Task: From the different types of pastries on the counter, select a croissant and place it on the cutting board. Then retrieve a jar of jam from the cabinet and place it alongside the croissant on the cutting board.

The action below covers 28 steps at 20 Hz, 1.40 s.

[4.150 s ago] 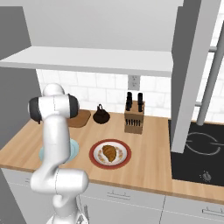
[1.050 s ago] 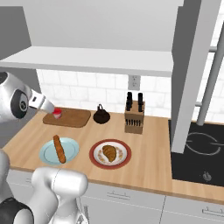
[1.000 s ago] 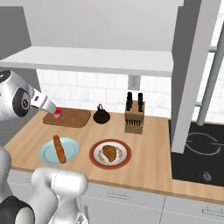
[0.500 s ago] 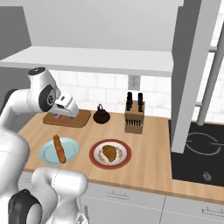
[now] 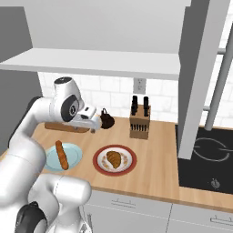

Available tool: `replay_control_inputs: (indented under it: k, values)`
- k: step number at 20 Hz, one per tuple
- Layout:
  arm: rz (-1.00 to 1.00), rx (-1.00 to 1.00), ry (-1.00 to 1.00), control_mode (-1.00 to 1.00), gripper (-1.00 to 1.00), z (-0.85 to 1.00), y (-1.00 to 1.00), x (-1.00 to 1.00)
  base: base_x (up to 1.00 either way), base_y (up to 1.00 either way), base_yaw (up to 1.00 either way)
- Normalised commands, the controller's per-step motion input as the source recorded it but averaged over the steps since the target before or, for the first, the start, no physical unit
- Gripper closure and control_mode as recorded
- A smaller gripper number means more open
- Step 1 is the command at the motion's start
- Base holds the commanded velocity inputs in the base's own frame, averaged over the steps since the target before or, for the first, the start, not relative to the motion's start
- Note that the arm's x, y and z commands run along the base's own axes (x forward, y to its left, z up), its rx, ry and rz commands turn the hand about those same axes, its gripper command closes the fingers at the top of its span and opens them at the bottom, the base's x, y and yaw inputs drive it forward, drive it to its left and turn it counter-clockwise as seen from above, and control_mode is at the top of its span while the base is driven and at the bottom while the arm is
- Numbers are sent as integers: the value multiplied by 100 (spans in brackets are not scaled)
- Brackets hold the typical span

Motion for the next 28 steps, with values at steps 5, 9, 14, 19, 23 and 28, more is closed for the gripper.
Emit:
replay_control_inputs:
  k: [5, 9, 14, 19, 23, 28]
  values:
    - [9, 0, 29, -100, -100, 0, -87, 0, 0, 0, 0]
    - [17, 0, 3, -100, -100, -18, -29, 0, 0, 0, 0]
    - [18, -3, -4, -100, -100, -49, -15, 9, 0, 0, 0]
    - [20, -4, -12, -100, -100, -35, -25, 34, 0, 0, 0]
    - [19, 0, 0, -100, -100, -8, -26, 40, 0, 0, 0]
    - [15, 0, 2, -100, -100, -26, -10, 5, 0, 0, 0]
